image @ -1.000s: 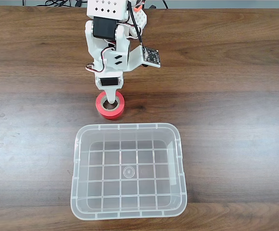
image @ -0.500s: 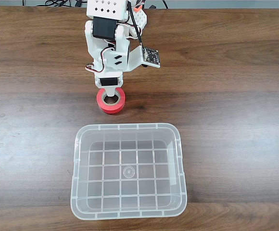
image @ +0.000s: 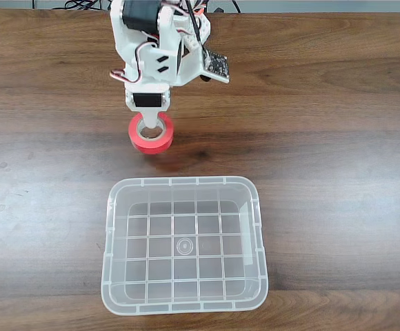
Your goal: Grab the tape and place it in the box.
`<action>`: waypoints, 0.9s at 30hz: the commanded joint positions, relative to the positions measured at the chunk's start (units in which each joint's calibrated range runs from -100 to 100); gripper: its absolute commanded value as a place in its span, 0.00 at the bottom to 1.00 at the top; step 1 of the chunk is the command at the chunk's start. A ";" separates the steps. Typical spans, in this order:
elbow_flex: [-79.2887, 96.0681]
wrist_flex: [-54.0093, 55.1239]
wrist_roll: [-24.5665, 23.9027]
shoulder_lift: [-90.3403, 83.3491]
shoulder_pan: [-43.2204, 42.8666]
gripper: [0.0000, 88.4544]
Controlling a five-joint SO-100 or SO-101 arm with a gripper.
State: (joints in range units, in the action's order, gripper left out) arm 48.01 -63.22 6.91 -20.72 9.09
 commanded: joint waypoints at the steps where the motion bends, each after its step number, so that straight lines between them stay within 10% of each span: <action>1: -14.59 -10.15 0.31 -10.82 0.13 0.08; 27: -52.70 -21.28 -4.96 3.18 -4.99 0.08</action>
State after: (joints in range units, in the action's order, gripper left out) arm 15.43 -82.71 4.15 -25.32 6.39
